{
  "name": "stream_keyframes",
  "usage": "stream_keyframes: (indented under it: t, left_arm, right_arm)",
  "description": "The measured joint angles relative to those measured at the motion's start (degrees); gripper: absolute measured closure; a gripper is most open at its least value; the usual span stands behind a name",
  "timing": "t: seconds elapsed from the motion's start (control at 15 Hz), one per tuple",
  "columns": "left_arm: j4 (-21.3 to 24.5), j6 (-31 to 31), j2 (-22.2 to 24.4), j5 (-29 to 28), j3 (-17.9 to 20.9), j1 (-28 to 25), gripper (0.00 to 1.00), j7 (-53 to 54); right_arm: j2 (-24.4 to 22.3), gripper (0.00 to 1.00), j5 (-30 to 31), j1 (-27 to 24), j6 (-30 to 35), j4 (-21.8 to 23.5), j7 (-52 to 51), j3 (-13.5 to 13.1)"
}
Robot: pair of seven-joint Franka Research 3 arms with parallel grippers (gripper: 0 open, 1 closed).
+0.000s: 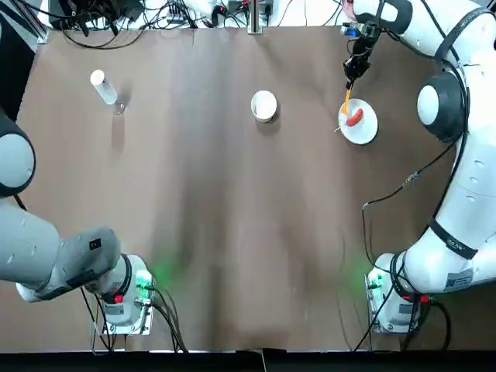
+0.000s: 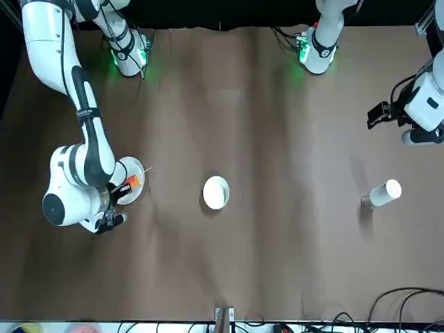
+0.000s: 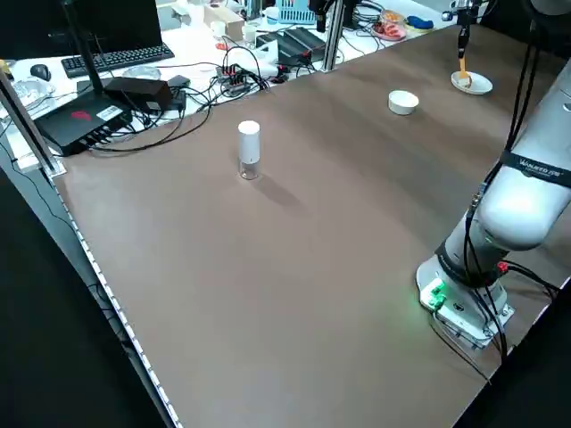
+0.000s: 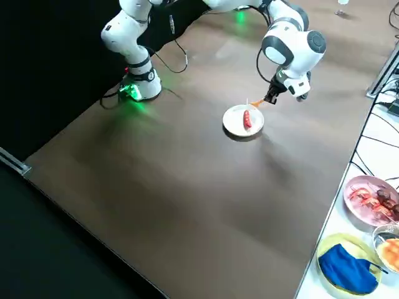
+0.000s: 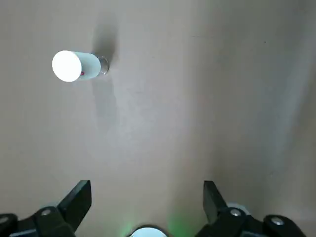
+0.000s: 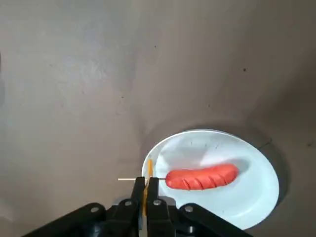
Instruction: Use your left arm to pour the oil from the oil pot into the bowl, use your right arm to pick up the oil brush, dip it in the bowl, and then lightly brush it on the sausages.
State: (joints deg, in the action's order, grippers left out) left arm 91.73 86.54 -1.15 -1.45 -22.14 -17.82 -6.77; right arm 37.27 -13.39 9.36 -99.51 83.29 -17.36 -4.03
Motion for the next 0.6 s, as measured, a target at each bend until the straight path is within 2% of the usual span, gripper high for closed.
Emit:
stream_keyframes:
  t: [0.27, 0.6]
  left_arm:
    - [-0.03, -0.04, 0.11, 0.0, 0.23, -0.08, 0.0, 0.0]
    - [-0.07, -0.04, 0.12, 0.0, 0.44, -0.09, 0.0, 0.0]
  right_arm:
    - [0.01, 0.95, 0.15, -1.68, 0.01, 0.02, -0.29, -0.56]
    - [0.07, 0.95, 1.91, -7.42, -0.05, 0.03, -6.62, -0.74]
